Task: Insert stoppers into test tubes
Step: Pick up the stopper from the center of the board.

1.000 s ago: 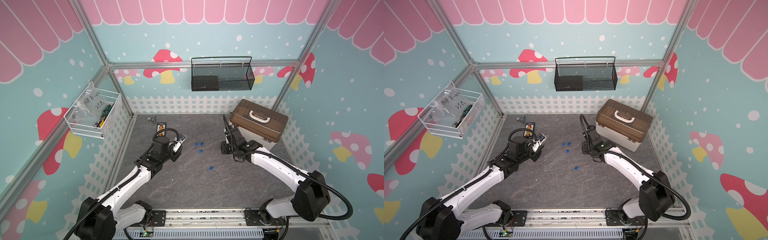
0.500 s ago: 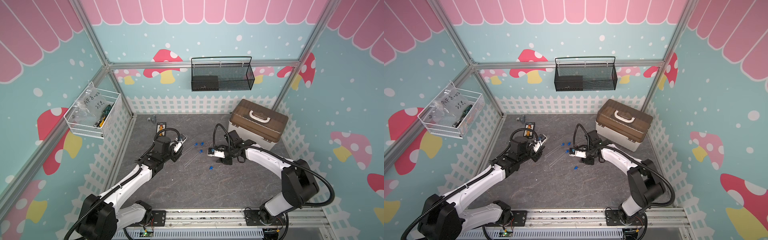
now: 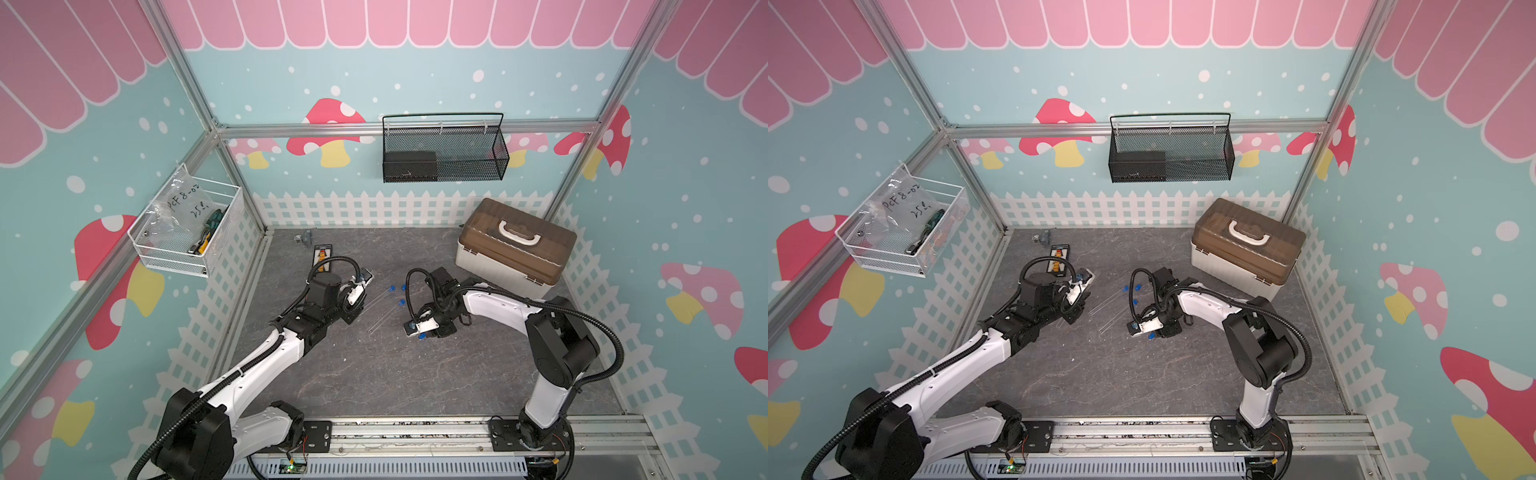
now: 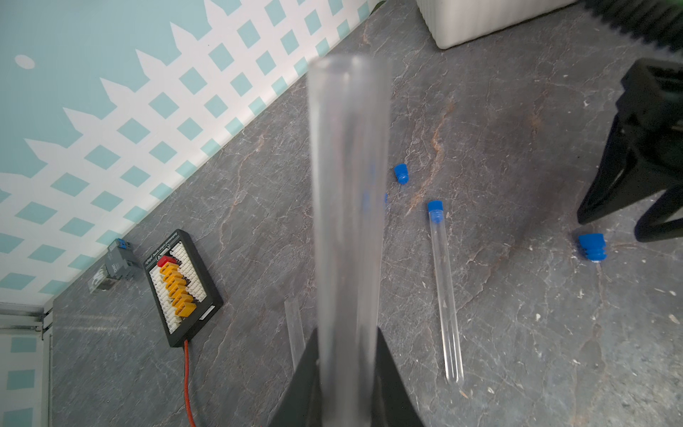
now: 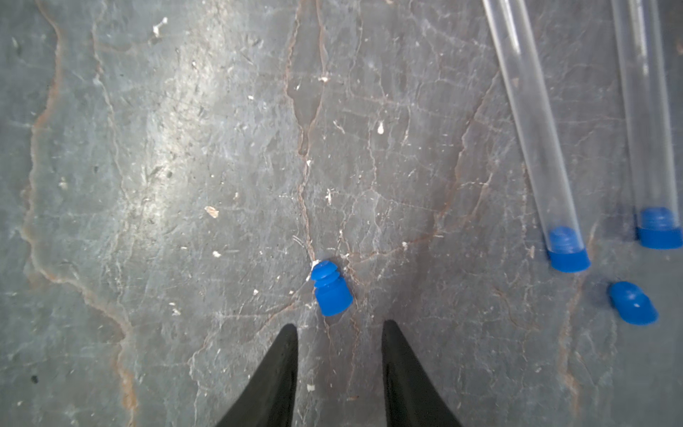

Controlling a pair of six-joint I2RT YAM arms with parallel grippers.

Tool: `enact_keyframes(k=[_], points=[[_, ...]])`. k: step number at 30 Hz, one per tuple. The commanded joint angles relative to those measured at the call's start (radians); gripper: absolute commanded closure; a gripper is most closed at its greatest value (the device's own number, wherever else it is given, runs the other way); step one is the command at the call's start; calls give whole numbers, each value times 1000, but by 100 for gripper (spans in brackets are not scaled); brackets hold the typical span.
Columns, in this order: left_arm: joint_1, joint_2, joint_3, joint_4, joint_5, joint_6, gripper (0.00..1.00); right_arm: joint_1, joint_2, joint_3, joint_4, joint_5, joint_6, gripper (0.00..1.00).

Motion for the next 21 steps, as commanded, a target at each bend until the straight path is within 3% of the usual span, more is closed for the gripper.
enact_keyframes(k=[1,12,21], points=[[-4,-1,-6,12,17,11,100,9,37,27,-36,-5,-51,65],[-4,6,-6,8,25,11,100,18,73,19,-21,17,-54,73],[-4,10,-4,5,23,14,100,23,83,25,-29,4,-52,71]])
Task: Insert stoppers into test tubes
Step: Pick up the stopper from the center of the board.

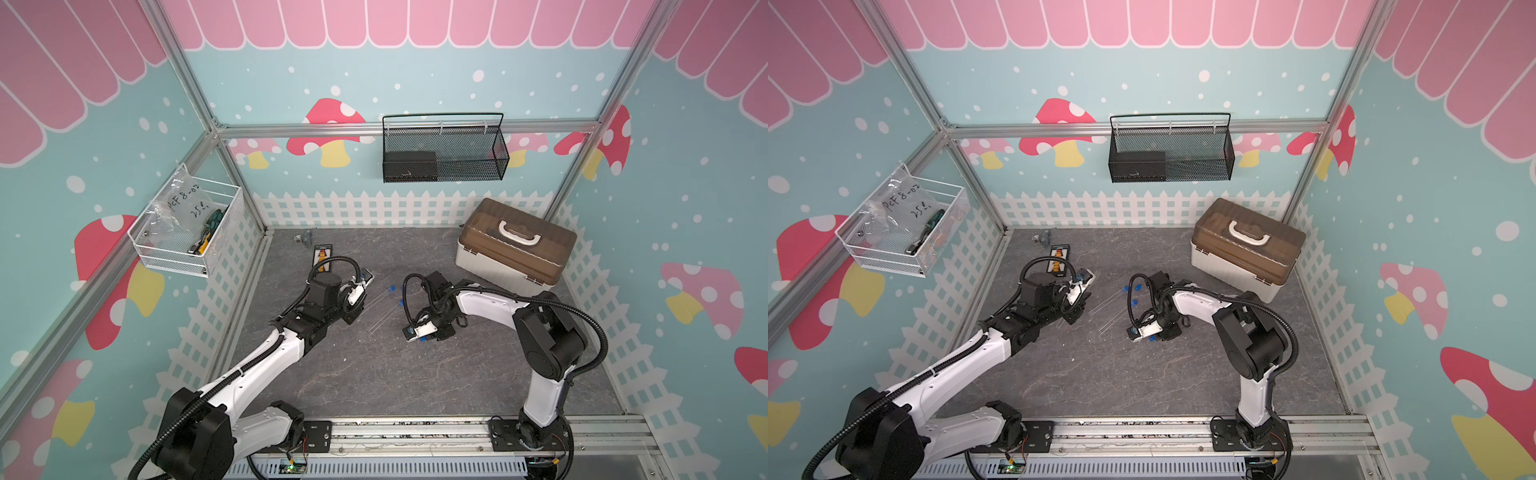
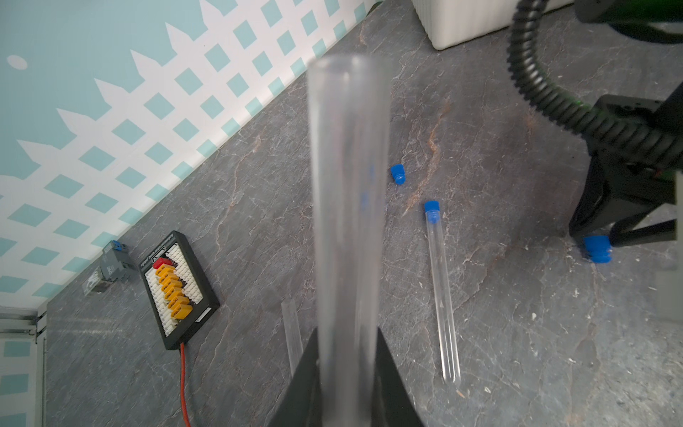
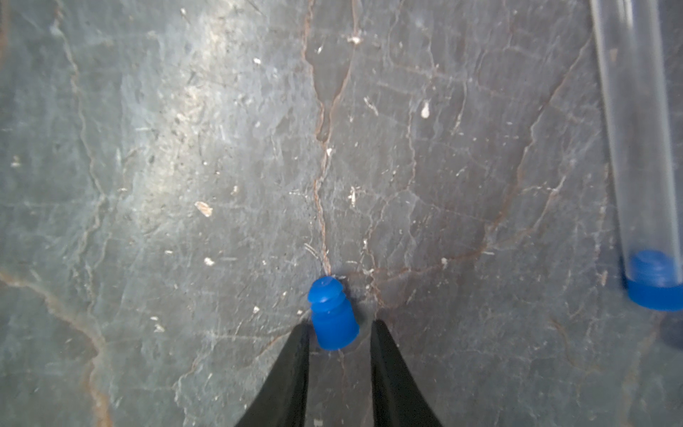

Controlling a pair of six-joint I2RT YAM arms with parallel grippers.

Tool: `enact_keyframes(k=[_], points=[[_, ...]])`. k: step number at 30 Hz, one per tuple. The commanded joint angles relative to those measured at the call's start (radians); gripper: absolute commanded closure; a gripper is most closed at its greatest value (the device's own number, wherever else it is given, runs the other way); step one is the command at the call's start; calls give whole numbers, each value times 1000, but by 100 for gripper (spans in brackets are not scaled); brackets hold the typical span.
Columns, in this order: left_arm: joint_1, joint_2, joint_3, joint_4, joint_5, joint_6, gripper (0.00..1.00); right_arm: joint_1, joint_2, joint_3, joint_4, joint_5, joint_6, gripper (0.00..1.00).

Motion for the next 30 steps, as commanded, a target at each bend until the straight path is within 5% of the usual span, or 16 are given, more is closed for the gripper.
enact_keyframes(k=[1,30], points=[[-4,7,-4,5,15,13,100,11,25,19,-28,-27,-21,71],[-4,9,-4,1,19,14,100,20,104,66,-72,-67,9,82]])
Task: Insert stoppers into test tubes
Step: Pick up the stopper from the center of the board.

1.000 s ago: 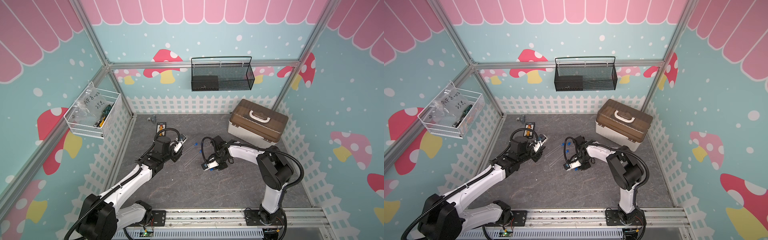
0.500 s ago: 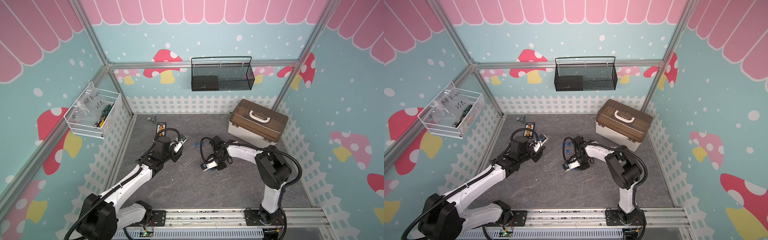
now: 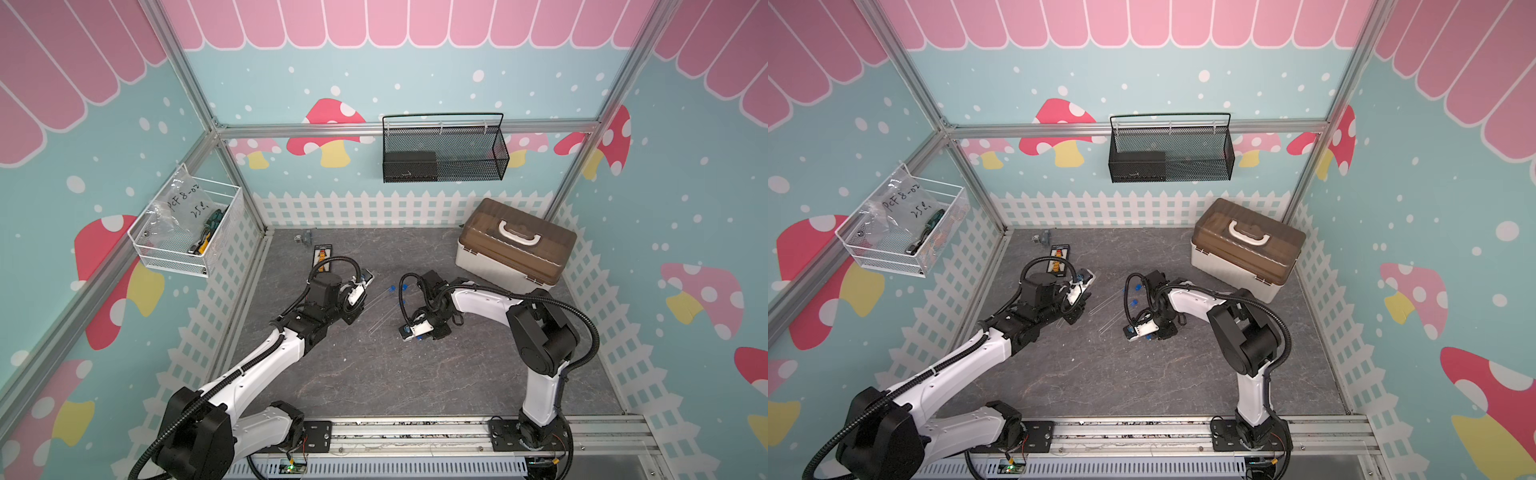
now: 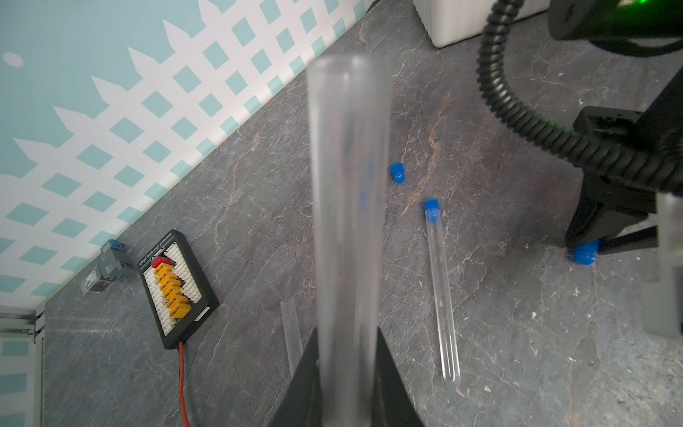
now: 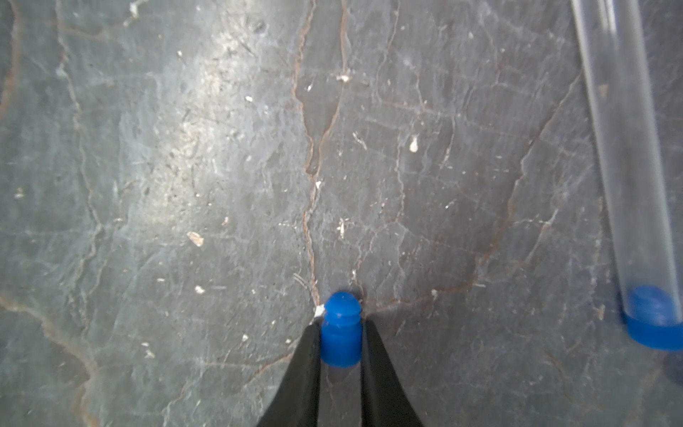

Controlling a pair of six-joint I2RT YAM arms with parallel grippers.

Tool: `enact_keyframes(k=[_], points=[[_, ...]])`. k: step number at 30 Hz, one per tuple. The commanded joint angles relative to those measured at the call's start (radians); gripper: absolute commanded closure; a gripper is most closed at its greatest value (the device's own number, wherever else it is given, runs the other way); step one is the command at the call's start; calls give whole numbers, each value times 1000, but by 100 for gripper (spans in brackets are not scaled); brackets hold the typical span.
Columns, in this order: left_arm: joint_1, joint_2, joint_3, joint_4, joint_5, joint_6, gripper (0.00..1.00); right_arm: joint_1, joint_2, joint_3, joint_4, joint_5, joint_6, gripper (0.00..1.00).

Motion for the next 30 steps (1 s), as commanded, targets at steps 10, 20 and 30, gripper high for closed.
enact_keyframes(k=[10,20,30], points=[[-4,6,-6,3,7,17,100,10,59,12,-34,-27,46,87],[-4,-41,-38,41,-18,52,100,9,-92,-57,26,-74,132,89],[-30,-62,-48,8,86,202,100,-3,-353,-162,35,-100,373,90]])
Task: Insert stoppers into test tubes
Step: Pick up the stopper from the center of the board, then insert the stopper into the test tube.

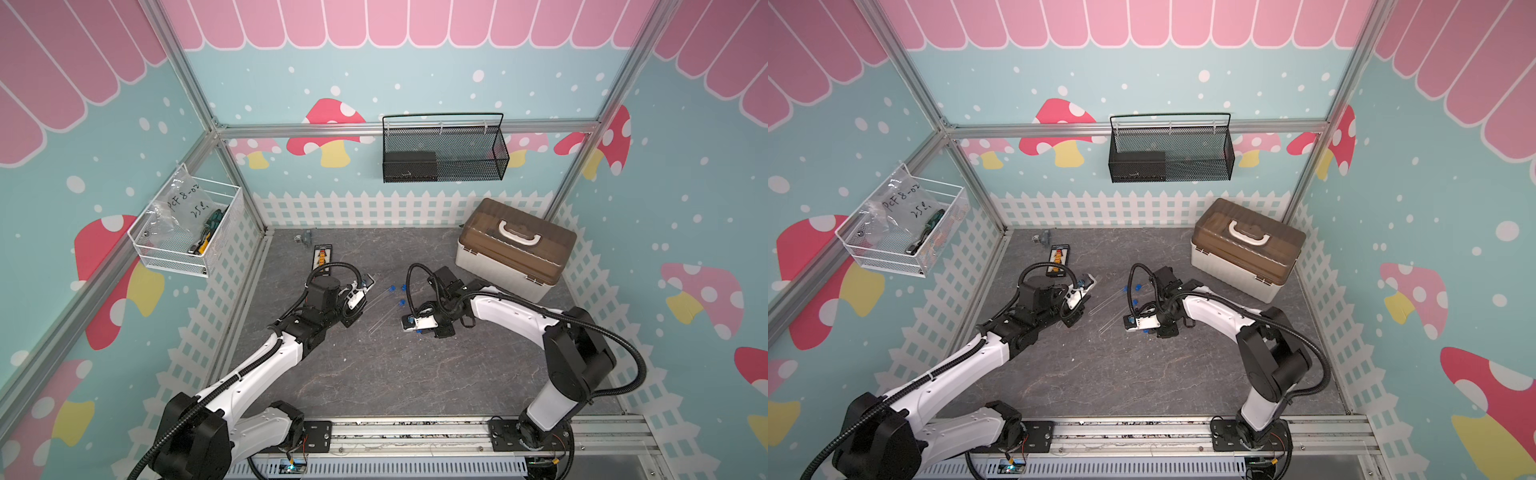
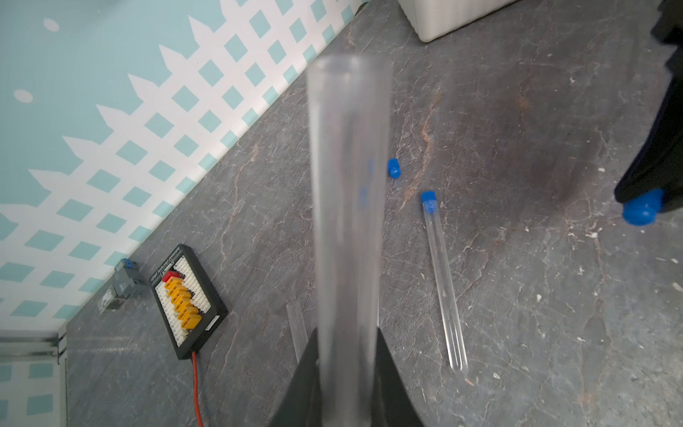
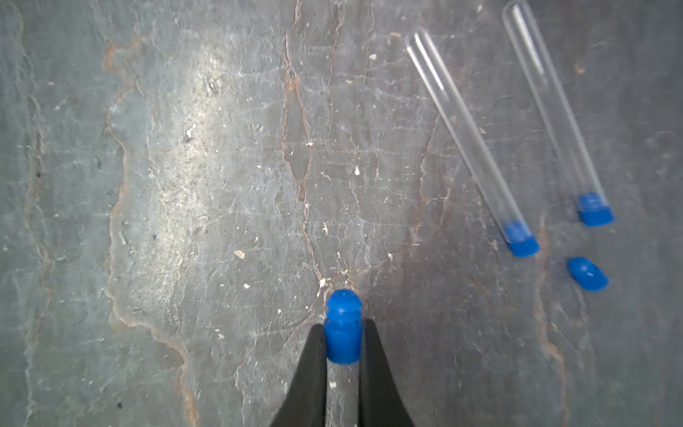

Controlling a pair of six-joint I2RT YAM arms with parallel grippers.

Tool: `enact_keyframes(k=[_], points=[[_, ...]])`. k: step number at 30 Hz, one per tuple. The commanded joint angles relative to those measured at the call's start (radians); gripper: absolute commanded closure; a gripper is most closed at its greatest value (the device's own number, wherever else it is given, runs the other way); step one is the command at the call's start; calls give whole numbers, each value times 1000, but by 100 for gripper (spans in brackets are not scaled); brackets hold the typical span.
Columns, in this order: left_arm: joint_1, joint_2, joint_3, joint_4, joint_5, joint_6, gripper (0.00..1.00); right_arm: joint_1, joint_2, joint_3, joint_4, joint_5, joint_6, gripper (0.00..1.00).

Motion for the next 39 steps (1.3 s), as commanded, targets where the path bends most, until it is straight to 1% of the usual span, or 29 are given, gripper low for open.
enact_keyframes(k=[1,5,9,14,17,21,24,29,39], points=[[-30,-29,-20,-8,71,121,100,-3,-103,-54,-17,-46,136,91],[-102,-35,-43,-6,70,250,100,-3,-251,-125,-27,-49,264,91],[-166,-25,-57,-2,42,336,100,-3,-346,-135,-71,-43,402,94],[-260,-15,-77,29,-12,474,100,-1,-433,-124,-111,-87,500,94],[-301,-4,-101,93,-57,527,100,1,-477,-116,-113,-108,546,95],[-329,18,-120,172,-118,528,100,6,-492,-92,-111,-113,604,96],[-341,31,-124,193,-161,532,100,26,-472,-71,-116,-113,628,97],[-353,28,-138,211,-169,536,100,64,-427,-37,-111,-103,636,97],[-369,17,-161,235,-164,561,100,98,-371,-7,-102,-52,633,97]])
